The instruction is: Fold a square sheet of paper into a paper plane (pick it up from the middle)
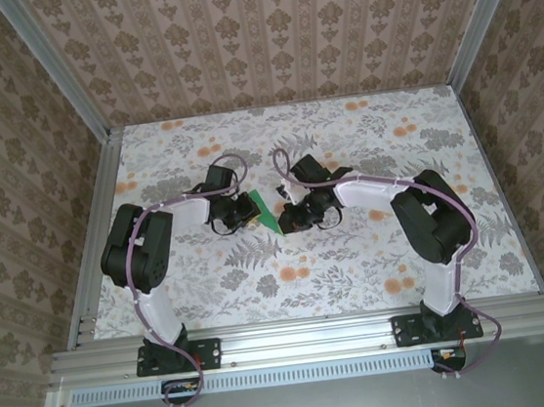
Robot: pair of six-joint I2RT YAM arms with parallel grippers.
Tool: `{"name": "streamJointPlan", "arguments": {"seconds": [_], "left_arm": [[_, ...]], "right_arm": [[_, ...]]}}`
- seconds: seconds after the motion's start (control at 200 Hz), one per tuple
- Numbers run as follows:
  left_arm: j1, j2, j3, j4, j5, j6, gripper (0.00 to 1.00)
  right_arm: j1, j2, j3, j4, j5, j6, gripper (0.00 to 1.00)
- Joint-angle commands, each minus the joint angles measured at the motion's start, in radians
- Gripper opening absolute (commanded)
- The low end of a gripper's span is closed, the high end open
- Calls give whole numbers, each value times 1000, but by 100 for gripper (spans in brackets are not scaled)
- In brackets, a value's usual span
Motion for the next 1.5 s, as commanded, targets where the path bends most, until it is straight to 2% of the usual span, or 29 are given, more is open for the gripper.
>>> {"name": "streamJointPlan", "arguments": {"seconds": [0.0, 0.335, 1.075, 1.495], "left_arm": [[7, 63, -19, -114, -111, 26, 14], [7, 61, -17, -115, -106, 26, 14], [37, 75, 63, -124, -54, 93, 16], [115, 113, 107, -76, -1, 131, 16]], "right_arm": [[17, 34, 56, 17, 3, 36, 12], [44, 173, 184, -74, 98, 27, 13], [16, 252, 81, -132, 185, 4, 11], [12, 258, 65, -156, 233, -10, 10]]}}
